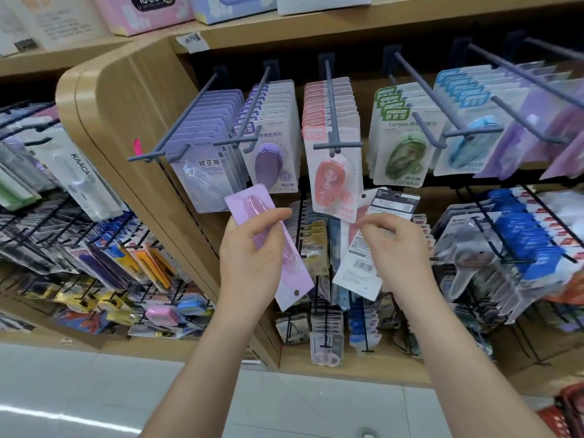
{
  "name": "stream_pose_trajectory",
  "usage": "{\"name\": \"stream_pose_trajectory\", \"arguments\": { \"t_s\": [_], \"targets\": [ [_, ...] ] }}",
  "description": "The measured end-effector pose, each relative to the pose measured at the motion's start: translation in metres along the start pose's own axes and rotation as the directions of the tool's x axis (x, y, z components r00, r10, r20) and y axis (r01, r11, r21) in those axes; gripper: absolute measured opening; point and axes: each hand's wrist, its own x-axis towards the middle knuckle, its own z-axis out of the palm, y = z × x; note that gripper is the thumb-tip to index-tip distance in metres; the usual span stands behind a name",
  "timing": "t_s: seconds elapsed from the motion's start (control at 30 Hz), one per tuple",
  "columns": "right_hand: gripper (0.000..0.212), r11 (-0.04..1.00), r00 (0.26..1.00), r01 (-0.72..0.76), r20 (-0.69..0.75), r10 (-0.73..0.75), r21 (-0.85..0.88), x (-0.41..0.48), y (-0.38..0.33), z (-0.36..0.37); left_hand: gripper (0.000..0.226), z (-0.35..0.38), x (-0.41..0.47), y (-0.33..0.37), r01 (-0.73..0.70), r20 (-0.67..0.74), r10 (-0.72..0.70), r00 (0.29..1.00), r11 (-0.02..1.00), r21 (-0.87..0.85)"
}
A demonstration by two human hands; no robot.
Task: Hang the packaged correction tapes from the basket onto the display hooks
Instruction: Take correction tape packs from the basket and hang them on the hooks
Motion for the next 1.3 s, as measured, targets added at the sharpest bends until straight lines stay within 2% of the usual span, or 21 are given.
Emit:
{"name": "stream_pose_trajectory", "arguments": {
  "t_s": [0.07,0.1,0.2,0.27,0.37,0.43,0.5,0.6,0.67,0.73,0.83,0.9,0.97,1.0,1.07,1.17,1.3],
  "targets": [
    [0.032,1.000,0.999,0.025,0.044,-0.025,-0.004,-0.010,0.009,-0.011,0.030,0.000,-0.002,-0.002,-0.014,0.007,0.013,1.000,0.999,0.039],
    [0.038,0.999,0.998,0.046,0.054,-0.045,-0.004,-0.015,0.013,-0.017,0.031,0.001,-0.002,-0.004,-0.018,0.014,0.018,1.000,0.998,0.053],
    [0.072,0.992,0.995,0.098,0.028,-0.100,0.084,-0.031,0.012,-0.034,0.026,0.006,-0.006,-0.006,-0.025,0.072,0.017,0.997,0.993,0.112],
    [0.091,0.985,0.997,0.072,0.010,-0.075,0.154,-0.039,0.011,-0.043,0.017,0.011,-0.010,-0.005,-0.031,0.135,0.008,0.991,0.986,0.164],
    [0.100,0.978,1.000,0.000,-0.022,0.005,0.210,-0.048,0.012,-0.050,0.018,0.022,-0.015,-0.006,-0.032,0.251,-0.021,0.968,0.978,0.204],
    [0.094,0.960,0.998,-0.051,-0.027,0.061,0.277,-0.051,0.014,-0.052,0.035,0.030,-0.017,-0.013,-0.033,0.342,-0.055,0.938,0.969,0.244],
    [0.073,0.949,0.996,-0.057,-0.053,0.077,0.310,-0.053,0.016,-0.054,0.050,0.037,-0.019,-0.017,-0.010,0.403,-0.094,0.911,0.969,0.247],
    [0.044,0.926,0.994,-0.059,-0.064,0.089,0.373,-0.058,0.018,-0.053,0.045,0.047,-0.023,-0.013,0.044,0.434,-0.116,0.893,0.984,0.173],
    [0.042,0.908,0.996,-0.050,-0.042,0.075,0.416,-0.063,0.018,-0.051,0.029,0.052,-0.027,-0.007,0.166,0.451,-0.147,0.881,0.986,-0.003],
    [0.055,0.904,1.000,-0.027,0.000,0.030,0.426,-0.067,0.018,-0.048,0.026,0.054,-0.032,-0.004,0.314,0.432,-0.204,0.879,0.928,-0.202],
    [0.087,0.887,1.000,0.003,-0.023,0.009,0.461,-0.068,0.021,-0.049,0.029,0.053,-0.038,-0.006,0.320,0.319,-0.231,0.919,0.911,-0.261],
    [0.079,0.917,0.996,0.039,-0.089,-0.004,0.397,-0.063,0.023,-0.054,0.026,0.048,-0.037,-0.008,0.291,0.235,-0.227,0.945,0.912,-0.289],
    [0.051,0.977,0.996,0.024,-0.088,-0.005,0.212,-0.057,0.025,-0.058,0.023,0.039,-0.036,-0.007,0.276,0.185,-0.223,0.957,0.896,-0.348],
    [0.045,0.990,0.998,-0.003,-0.058,0.011,0.142,-0.055,0.026,-0.058,0.022,0.035,-0.035,-0.007,0.275,0.182,-0.220,0.958,0.886,-0.374],
    [0.040,0.991,0.995,-0.070,0.083,0.061,0.112,-0.055,0.025,-0.053,0.020,0.032,-0.035,-0.004,0.299,0.225,-0.219,0.949,0.849,-0.436],
    [0.031,0.978,0.901,-0.173,0.420,0.111,0.113,-0.061,0.017,-0.038,0.021,0.033,-0.038,0.002,0.367,0.334,-0.215,0.918,0.783,-0.502],
    [0.032,0.929,0.871,-0.280,0.472,0.139,0.243,-0.061,0.007,-0.033,0.021,0.034,-0.041,0.002,0.402,0.400,-0.200,0.894,0.752,-0.523]
  ]
}}
